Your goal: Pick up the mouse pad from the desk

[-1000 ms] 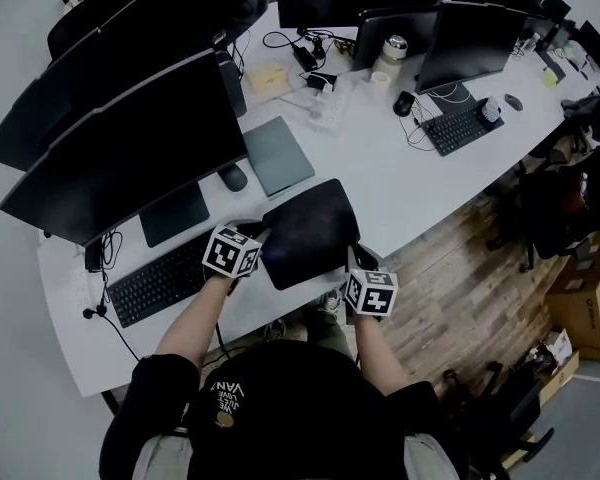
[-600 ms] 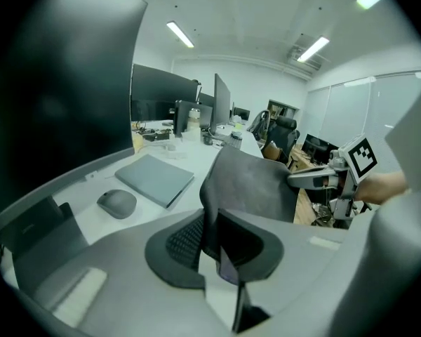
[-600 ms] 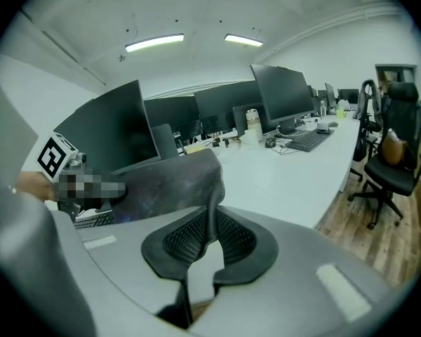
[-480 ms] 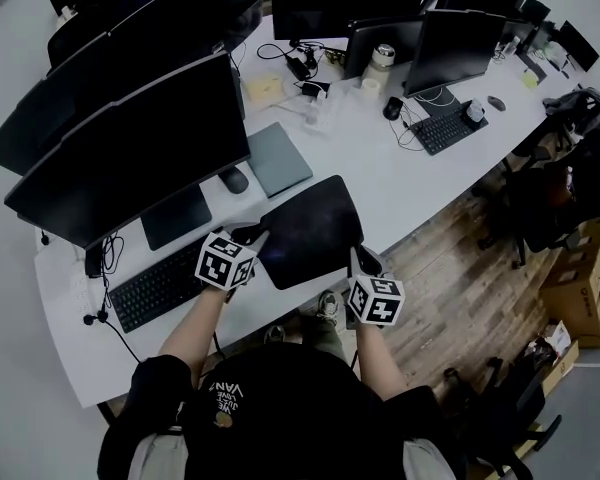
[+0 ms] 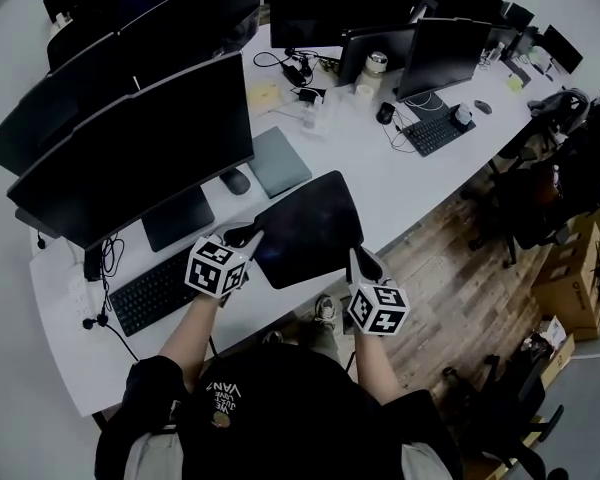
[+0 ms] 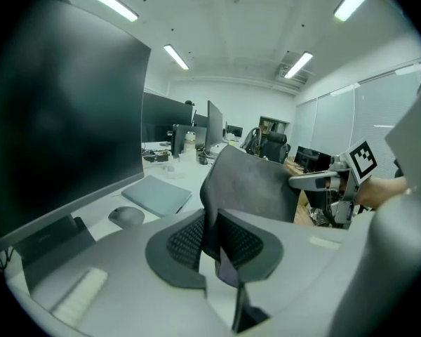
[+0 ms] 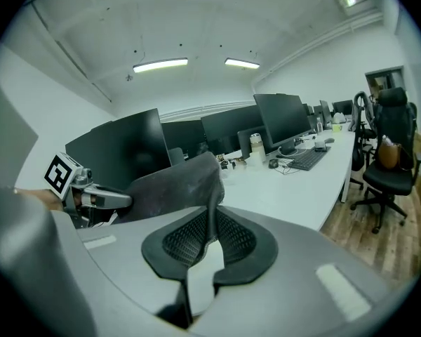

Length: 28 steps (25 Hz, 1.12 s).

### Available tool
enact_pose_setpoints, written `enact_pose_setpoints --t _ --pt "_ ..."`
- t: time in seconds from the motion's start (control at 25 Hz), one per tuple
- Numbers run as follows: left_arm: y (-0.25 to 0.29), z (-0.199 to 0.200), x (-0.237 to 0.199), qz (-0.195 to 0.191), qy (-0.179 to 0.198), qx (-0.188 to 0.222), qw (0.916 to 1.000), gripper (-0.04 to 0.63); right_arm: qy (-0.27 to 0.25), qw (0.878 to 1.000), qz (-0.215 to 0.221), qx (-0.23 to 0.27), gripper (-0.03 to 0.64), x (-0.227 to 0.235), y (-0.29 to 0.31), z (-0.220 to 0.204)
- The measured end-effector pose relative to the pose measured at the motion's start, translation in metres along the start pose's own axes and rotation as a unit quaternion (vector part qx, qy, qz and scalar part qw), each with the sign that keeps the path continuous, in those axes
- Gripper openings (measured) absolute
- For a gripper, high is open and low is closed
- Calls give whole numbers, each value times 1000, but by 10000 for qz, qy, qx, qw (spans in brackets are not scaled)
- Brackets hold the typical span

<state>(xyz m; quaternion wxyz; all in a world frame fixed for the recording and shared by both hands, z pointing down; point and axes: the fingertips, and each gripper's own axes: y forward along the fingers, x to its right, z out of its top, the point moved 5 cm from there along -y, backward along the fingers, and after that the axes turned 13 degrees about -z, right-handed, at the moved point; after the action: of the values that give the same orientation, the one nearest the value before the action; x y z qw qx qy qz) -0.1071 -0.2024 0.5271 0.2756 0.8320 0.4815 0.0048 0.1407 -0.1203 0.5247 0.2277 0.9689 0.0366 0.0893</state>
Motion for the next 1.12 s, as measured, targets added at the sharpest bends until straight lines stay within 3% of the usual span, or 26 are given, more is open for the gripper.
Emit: enact_pose_setpoints --t 0.6,1.12 --pt "-38 4 19 -171 316 339 9988 46 10 9992 -141 379 41 -21 -42 2" --pt "-49 -4 21 -149 367 351 9986 44 -97 9994 -159 296 38 -32 -47 -8"
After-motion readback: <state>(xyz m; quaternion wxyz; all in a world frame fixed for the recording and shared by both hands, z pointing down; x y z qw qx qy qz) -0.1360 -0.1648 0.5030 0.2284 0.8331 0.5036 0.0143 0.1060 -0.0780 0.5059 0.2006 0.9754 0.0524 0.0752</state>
